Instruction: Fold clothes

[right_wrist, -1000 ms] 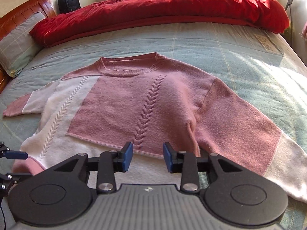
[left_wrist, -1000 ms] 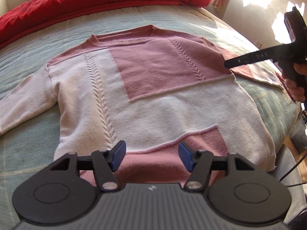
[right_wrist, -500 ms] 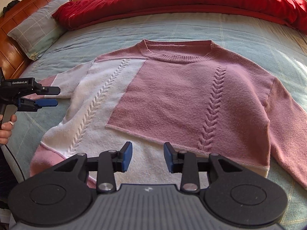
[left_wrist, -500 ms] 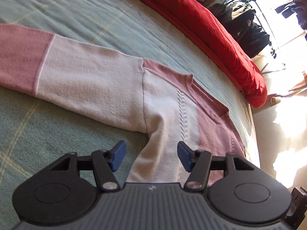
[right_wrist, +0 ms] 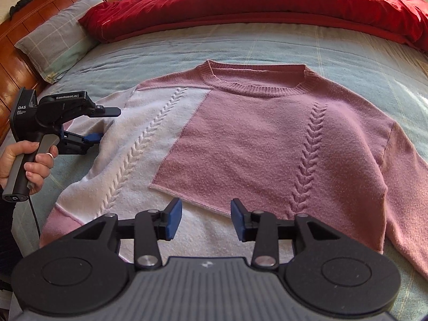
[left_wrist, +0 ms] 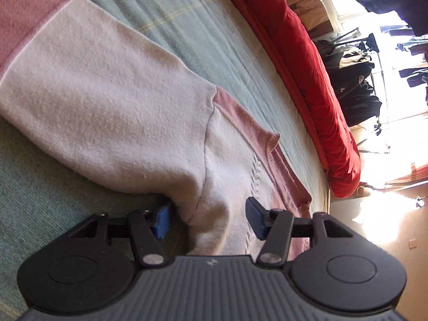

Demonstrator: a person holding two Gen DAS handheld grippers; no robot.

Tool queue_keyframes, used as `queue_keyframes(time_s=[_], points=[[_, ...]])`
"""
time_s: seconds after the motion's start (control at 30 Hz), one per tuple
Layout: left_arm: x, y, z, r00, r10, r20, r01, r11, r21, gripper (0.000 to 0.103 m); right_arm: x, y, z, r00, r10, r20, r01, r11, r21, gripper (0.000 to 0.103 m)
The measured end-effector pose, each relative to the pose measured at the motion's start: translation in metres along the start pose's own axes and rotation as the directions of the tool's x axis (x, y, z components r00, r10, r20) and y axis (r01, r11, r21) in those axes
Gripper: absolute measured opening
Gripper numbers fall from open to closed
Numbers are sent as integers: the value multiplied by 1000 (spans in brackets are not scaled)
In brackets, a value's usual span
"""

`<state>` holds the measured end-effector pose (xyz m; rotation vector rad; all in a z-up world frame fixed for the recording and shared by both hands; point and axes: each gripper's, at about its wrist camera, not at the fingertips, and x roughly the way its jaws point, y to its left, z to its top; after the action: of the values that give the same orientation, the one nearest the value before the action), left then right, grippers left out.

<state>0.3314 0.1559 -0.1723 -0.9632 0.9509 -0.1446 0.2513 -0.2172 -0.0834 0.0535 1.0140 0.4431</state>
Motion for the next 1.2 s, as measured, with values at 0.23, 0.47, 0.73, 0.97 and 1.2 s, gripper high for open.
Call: queue_keyframes(time_s=[0.23, 0.47, 0.73, 0.97, 1.2], points=[[-6, -24, 5, 990, 116, 78, -128, 976, 173, 21, 5, -4, -3, 1000, -4, -7, 4, 1000, 12, 51], [4, -51, 2, 952, 288, 103, -303, 842, 447, 28, 9, 0, -10, 999, -1, -38, 1, 1000, 5, 51], [-45, -48, -24, 939, 335, 75, -327, 806, 494, 36, -5, 25, -12, 999, 9, -40, -13, 996, -85, 52], [-128, -32, -77, 959, 283, -23, -246, 869, 428, 49, -22, 48, -21, 999, 37, -17, -39, 990, -137, 55], [-159, -15, -137, 942, 319, -107, -252, 880, 403, 54, -39, 60, -35, 998, 70, 7, -69, 988, -136, 55]])
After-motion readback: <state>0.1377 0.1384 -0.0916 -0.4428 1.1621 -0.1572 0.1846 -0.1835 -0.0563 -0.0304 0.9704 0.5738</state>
